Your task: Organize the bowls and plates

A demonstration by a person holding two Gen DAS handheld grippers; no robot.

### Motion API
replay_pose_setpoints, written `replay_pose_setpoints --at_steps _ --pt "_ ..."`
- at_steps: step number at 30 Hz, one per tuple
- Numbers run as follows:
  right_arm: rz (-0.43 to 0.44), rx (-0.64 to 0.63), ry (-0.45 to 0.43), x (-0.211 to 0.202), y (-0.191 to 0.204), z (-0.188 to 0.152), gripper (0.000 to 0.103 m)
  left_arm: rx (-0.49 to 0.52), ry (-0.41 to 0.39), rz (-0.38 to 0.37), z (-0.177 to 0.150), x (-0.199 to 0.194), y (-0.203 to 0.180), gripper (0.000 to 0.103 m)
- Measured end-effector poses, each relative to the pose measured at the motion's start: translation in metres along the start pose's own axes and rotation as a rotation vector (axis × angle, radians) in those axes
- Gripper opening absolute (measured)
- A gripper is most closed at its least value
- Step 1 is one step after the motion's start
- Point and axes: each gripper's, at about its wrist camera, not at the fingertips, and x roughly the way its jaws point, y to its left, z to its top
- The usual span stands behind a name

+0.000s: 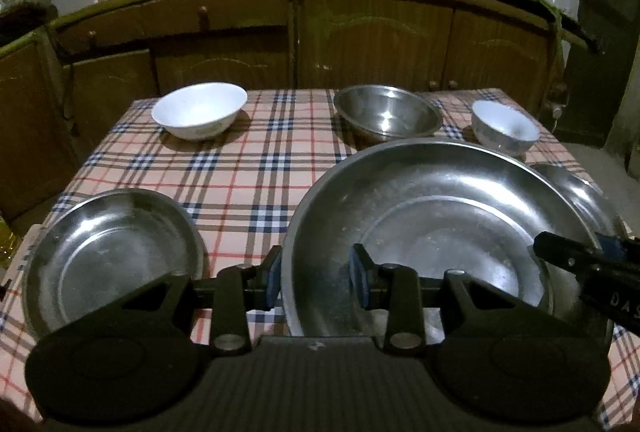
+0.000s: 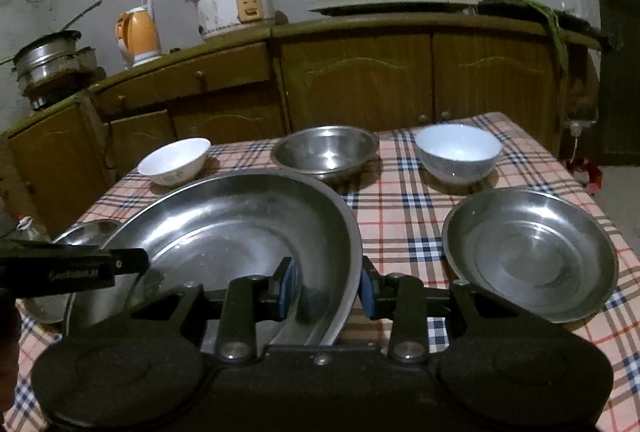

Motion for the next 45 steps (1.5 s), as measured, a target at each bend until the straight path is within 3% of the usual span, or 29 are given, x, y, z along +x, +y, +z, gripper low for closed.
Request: replay_pose_setpoints --at_steps 21,45 --pt "0.052 -0.015 -0.062 -0.074 0.021 -0.007 0.042 -0.003 -0.065 0.021 -0.019 -0.063 0.006 0.037" --pt "0.071 -0.031 -0.095 -0.109 0.029 -0.015 0.042 -0.019 -0.106 0.012 -0.034 -0.091 0.010 0.037"
